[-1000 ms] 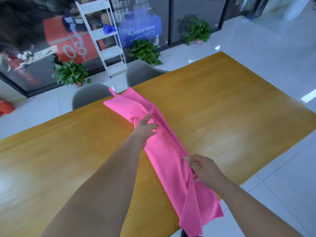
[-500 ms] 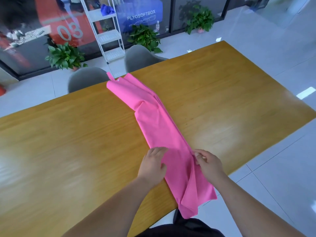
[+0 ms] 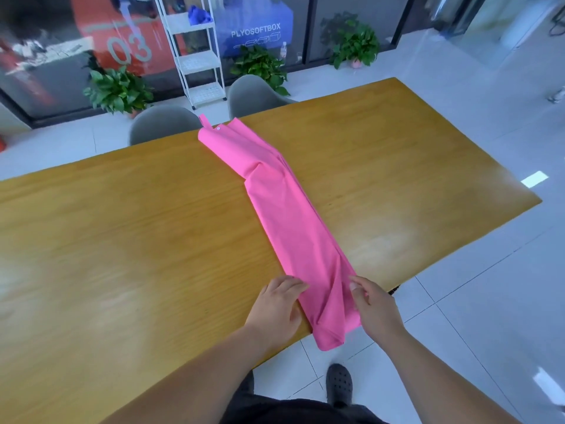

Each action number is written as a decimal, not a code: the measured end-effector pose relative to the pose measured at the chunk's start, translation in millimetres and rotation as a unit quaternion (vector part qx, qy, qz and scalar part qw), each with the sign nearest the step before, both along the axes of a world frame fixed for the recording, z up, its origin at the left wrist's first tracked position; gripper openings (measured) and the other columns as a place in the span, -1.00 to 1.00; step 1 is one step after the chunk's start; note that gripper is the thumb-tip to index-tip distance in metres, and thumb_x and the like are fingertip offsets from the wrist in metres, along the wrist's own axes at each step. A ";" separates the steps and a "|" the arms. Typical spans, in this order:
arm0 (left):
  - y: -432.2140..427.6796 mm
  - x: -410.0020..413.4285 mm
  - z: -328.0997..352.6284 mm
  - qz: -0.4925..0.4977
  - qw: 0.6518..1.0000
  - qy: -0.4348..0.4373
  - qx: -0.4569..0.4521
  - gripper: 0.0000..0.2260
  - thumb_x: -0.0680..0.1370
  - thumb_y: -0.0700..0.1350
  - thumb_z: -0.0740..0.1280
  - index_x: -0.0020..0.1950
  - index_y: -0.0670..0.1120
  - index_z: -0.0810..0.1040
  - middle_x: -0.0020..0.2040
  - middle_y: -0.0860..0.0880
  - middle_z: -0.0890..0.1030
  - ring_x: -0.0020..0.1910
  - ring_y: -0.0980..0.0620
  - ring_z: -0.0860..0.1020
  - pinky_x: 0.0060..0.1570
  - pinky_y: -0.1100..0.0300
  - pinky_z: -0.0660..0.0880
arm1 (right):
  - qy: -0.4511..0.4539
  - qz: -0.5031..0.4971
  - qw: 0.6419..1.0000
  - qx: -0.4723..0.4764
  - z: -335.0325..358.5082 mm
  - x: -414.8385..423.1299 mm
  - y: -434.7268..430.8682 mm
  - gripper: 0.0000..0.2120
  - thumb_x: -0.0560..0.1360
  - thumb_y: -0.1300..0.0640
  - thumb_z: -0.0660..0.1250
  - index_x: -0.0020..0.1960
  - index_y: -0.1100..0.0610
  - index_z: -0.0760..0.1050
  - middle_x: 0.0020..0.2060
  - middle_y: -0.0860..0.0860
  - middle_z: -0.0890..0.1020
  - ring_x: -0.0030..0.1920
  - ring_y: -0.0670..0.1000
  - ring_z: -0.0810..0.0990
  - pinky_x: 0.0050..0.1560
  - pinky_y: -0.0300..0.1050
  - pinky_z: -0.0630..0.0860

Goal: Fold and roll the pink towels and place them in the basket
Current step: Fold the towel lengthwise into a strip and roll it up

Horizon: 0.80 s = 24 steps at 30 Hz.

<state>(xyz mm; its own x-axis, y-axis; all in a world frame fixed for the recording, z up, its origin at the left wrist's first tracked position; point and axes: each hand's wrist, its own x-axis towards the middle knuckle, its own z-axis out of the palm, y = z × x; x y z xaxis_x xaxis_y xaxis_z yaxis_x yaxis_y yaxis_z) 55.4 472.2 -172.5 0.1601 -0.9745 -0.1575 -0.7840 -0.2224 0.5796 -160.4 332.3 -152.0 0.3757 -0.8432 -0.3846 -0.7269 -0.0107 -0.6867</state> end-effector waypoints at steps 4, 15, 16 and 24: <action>5.1 -26.6 -2.4 0.038 0.999 -0.001 0.000 -0.50 0.62 0.01 0.26 0.59 0.11 0.40 0.51 0.19 0.42 0.57 0.13 0.19 0.56 0.05 0.23 | -0.028 0.057 0.998 0.020 -6.7 -5.5 -9.6 -0.65 0.71 -0.15 0.20 0.44 -0.14 0.54 0.30 -0.19 0.61 0.29 -0.13 0.58 0.31 -0.02 0.55; -11.7 -138.9 0.8 0.204 0.978 -0.030 0.025 -0.61 0.58 0.05 0.34 0.41 0.15 0.59 0.29 0.20 0.56 0.38 0.04 0.34 0.44 0.04 0.28 | -0.088 0.200 0.974 0.056 -12.7 -56.2 -43.8 -0.61 0.70 -0.21 0.17 0.51 -0.27 0.41 0.12 -0.23 0.63 0.15 -0.18 0.61 0.18 -0.10 0.54; -17.7 -148.4 5.2 0.202 0.979 0.003 0.026 -0.62 0.59 0.02 0.35 0.41 0.14 0.59 0.31 0.19 0.56 0.37 0.04 0.37 0.43 0.05 0.29 | -0.098 0.199 0.973 0.070 -12.9 -61.2 -45.5 -0.61 0.70 -0.22 0.18 0.52 -0.28 0.41 0.14 -0.23 0.63 0.17 -0.19 0.60 0.17 -0.14 0.52; -33.1 -190.4 14.0 0.277 0.928 0.247 0.018 -0.50 0.61 -0.18 0.32 0.55 0.07 0.45 0.36 0.12 0.60 0.34 0.20 0.54 0.41 0.13 0.47 | -0.081 0.192 0.970 0.125 -19.6 -78.0 -59.7 -0.45 0.65 -0.15 0.36 0.60 -0.22 0.29 -0.03 -0.13 0.74 -0.01 -0.09 0.72 0.05 0.01 0.63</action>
<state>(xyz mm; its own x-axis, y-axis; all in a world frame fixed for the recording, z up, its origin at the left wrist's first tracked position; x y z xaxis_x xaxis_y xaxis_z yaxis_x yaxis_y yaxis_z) -135.0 439.1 -158.5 0.5352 -0.7562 -0.3764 -0.1837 -0.5391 0.8219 -238.4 272.6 -171.6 0.7160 -0.5179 -0.4681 -0.5844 -0.0781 -0.8077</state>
